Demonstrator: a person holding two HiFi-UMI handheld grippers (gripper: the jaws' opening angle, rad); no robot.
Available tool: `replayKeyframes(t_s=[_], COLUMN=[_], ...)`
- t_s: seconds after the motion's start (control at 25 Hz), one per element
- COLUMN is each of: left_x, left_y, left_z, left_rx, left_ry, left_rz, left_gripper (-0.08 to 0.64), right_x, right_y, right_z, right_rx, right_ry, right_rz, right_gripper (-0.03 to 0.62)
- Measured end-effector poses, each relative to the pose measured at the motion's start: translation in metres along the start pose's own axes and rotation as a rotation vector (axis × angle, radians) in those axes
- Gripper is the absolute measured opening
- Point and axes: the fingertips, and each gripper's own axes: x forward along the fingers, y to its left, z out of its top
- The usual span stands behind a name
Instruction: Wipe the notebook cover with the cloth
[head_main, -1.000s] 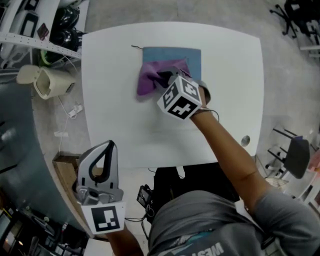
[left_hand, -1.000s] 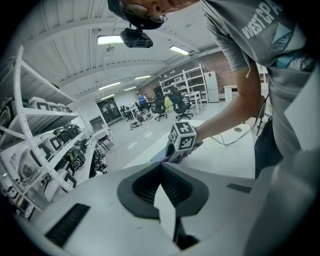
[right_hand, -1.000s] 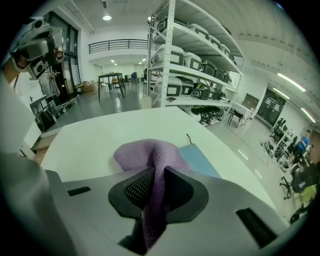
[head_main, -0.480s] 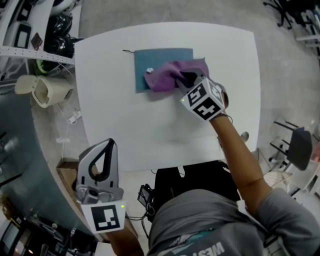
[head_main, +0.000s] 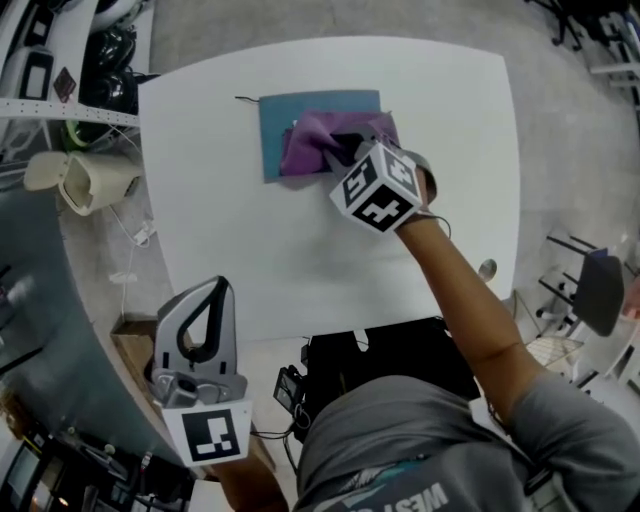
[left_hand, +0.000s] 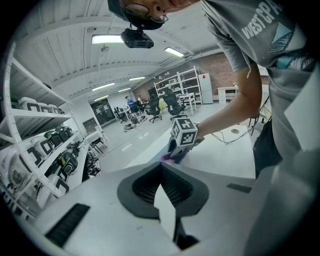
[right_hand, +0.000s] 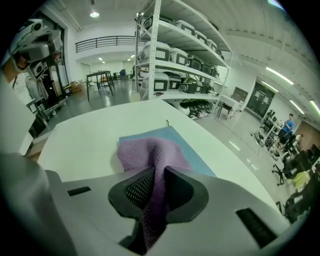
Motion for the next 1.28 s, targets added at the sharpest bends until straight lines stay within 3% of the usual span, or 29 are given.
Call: replayKeyframes(t_s=[0.2,0.36,0.52,0.76,0.88,1.08,1.28], left_x=[-0.008,-0.011,-0.006,0.008,0.014,0.019,0.009], left_y=[0.001,0.004,0.010,0.005,0.000,-0.005,-0.007], left_z=[-0.019,-0.023,-0.018,0.006,0.016,0.016,-0.005], left_rx=[-0.031,-0.038,-0.021,0.008,0.015,0.005,-0.025], left_ry=[0.030,0.037,0.029,0.002,-0.004,-0.004,0.034], left_rz=[0.020,0.028,0.018,-0.007,-0.011,-0.005,0.013], left_gripper=[0.000,0.000,0.000,-0.002,0.000,0.000,0.000], right_x=[0.036,0.042,0.024,-0.022,-0.030,-0.012,0.028], right_y=[0.036,0.040,0.015,-0.042,-0.050,-0.044,-0.008], right_z=[0.054,0.061,0.029,-0.051,-0.062,-0.027,0.031], right_rx=[-0.085,-0.084,-0.015,0.127,0.124,0.008,-0.071], right_ry=[-0.053,-0.064,-0.037,0.038,0.056,0.036,-0.016], right_rz=[0.081,0.102,0.059,-0.064,-0.076,-0.050,0.026], right_gripper=[0.075,0.075,0.075,0.075,0.075,0.075,0.075])
